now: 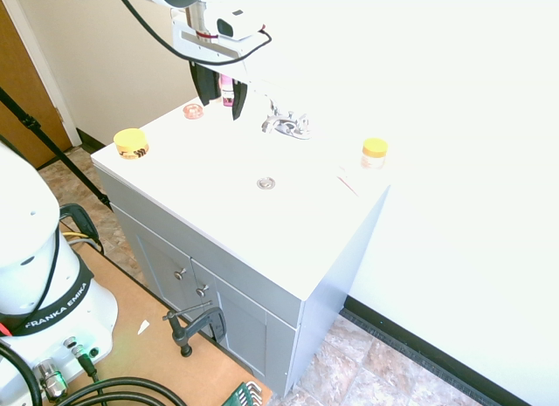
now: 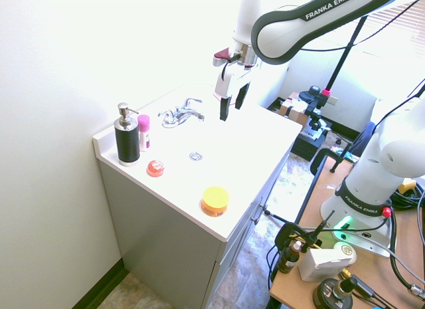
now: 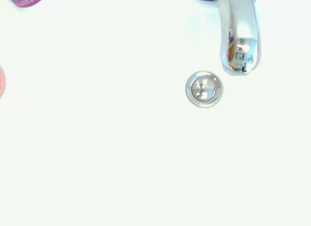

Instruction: Turn off the cold water

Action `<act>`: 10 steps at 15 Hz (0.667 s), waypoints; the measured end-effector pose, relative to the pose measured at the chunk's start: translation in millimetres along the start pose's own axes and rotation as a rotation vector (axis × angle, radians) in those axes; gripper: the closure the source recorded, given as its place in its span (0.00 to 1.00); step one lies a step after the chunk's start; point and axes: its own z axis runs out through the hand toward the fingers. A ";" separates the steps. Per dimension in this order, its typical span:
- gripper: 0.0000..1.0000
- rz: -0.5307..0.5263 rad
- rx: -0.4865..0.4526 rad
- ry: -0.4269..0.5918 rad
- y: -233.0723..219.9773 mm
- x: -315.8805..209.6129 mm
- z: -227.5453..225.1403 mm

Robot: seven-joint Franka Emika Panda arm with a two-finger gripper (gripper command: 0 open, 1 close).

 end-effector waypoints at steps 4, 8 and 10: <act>0.00 0.032 0.014 0.005 -3.8 18.8 -1.3; 0.00 0.079 0.028 0.014 -24.5 70.6 -2.9; 0.00 0.102 0.012 0.029 -33.1 102.5 5.9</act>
